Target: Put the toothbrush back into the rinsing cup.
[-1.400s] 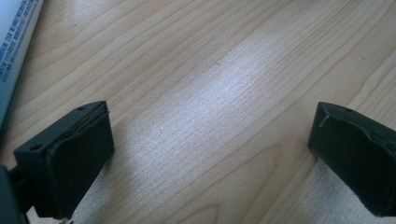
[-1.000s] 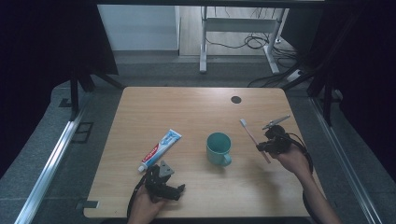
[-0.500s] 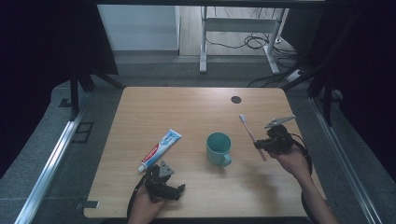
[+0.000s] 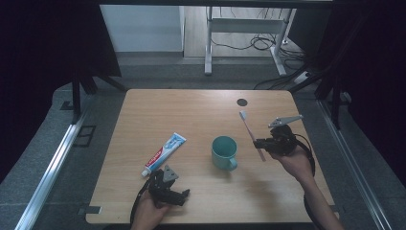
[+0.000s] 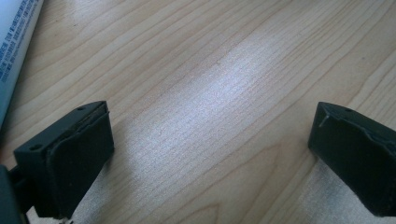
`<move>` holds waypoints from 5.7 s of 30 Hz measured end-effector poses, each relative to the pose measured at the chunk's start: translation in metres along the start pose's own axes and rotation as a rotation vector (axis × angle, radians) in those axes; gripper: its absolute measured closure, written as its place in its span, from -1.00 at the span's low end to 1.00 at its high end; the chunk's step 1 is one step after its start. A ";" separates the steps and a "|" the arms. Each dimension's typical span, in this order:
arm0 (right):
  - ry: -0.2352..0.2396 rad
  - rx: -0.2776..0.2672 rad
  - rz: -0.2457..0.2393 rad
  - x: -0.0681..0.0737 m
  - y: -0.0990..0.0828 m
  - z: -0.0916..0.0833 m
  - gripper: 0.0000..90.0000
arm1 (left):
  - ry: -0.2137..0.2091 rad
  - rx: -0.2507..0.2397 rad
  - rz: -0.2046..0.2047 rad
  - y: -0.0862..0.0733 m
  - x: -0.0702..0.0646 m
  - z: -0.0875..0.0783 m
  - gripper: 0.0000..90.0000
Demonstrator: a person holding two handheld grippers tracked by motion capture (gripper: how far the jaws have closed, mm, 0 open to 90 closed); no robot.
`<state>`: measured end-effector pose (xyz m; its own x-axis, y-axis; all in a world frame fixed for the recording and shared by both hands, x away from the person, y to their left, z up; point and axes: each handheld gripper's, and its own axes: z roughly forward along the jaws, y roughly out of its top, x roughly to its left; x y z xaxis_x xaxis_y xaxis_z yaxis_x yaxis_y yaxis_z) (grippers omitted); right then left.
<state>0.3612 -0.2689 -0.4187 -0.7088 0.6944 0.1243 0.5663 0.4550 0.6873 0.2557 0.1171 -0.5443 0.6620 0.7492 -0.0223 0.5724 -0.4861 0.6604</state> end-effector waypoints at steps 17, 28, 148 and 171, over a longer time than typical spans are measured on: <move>0.033 -0.070 -0.030 0.019 0.027 0.003 0.86 | 0.000 -0.002 0.000 0.000 0.000 0.000 -1.00; 0.048 -0.100 -0.046 0.030 0.042 0.008 0.86 | 0.000 -0.003 -0.002 0.000 0.000 0.000 -1.00; 0.089 0.039 -0.094 0.059 0.029 0.080 0.34 | -0.001 -0.001 -0.001 0.000 0.000 0.000 -1.00; 0.043 -0.040 -0.117 0.060 0.032 0.048 -0.20 | 0.005 -0.002 -0.006 0.000 -0.001 0.000 -1.00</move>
<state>0.3574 -0.1858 -0.4236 -0.7867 0.6132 0.0712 0.4621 0.5085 0.7266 0.2553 0.1166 -0.5443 0.6564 0.7541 -0.0228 0.5753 -0.4807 0.6617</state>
